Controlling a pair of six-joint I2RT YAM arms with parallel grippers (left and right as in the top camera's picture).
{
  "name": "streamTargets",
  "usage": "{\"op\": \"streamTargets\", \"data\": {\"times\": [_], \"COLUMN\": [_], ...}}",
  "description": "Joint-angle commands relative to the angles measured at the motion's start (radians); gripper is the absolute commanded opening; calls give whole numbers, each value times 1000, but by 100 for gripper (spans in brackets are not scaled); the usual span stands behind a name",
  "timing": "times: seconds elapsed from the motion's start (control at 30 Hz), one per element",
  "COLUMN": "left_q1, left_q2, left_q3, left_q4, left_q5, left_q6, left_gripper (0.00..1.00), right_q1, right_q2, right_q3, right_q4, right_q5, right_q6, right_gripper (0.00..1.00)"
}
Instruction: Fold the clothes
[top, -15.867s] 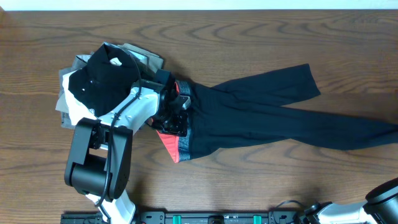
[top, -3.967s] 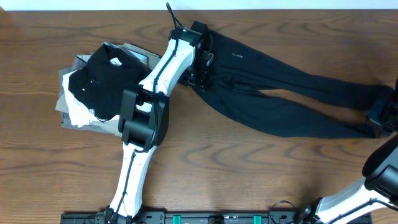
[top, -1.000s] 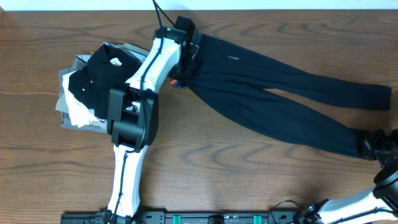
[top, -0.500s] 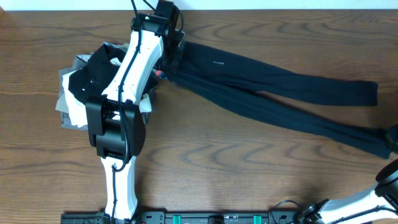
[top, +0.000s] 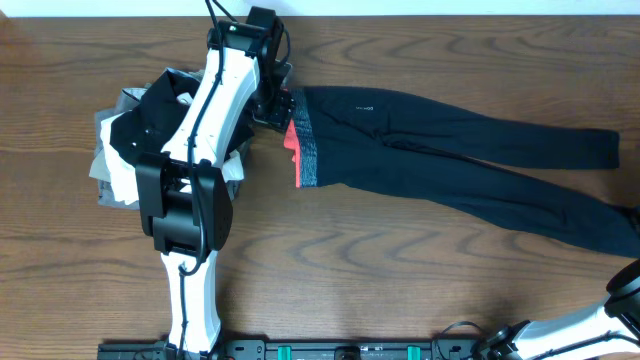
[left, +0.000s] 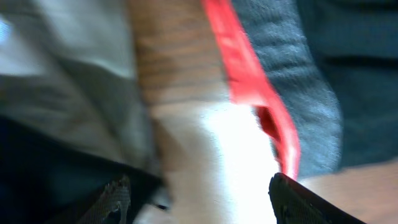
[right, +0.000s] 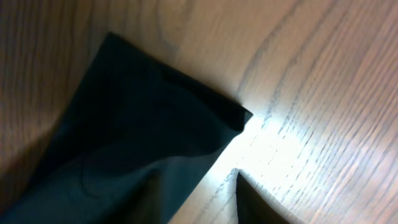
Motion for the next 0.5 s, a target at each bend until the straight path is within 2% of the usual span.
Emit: {"op": "streamTargets", "data": {"times": [0.0, 0.13, 0.3, 0.47], "left_q1": [-5, -40, -95, -119], "left_q2": [-3, -3, -3, -3], "left_q3": [-44, -130, -259, -350], "left_q4": [-15, -15, 6, 132], "left_q5": [205, 334, 332, 295], "left_q6": [-46, -50, -55, -76], "left_gripper": [73, 73, 64, 56], "right_q1": [-8, -6, -6, -6], "right_q2": [2, 2, 2, 2], "right_q3": [13, 13, 13, 13], "right_q4": [-5, -7, -12, -3], "right_q5": [11, -14, -24, -45], "right_q6": [-8, -8, -8, -7], "right_gripper": [54, 59, 60, 60]}}
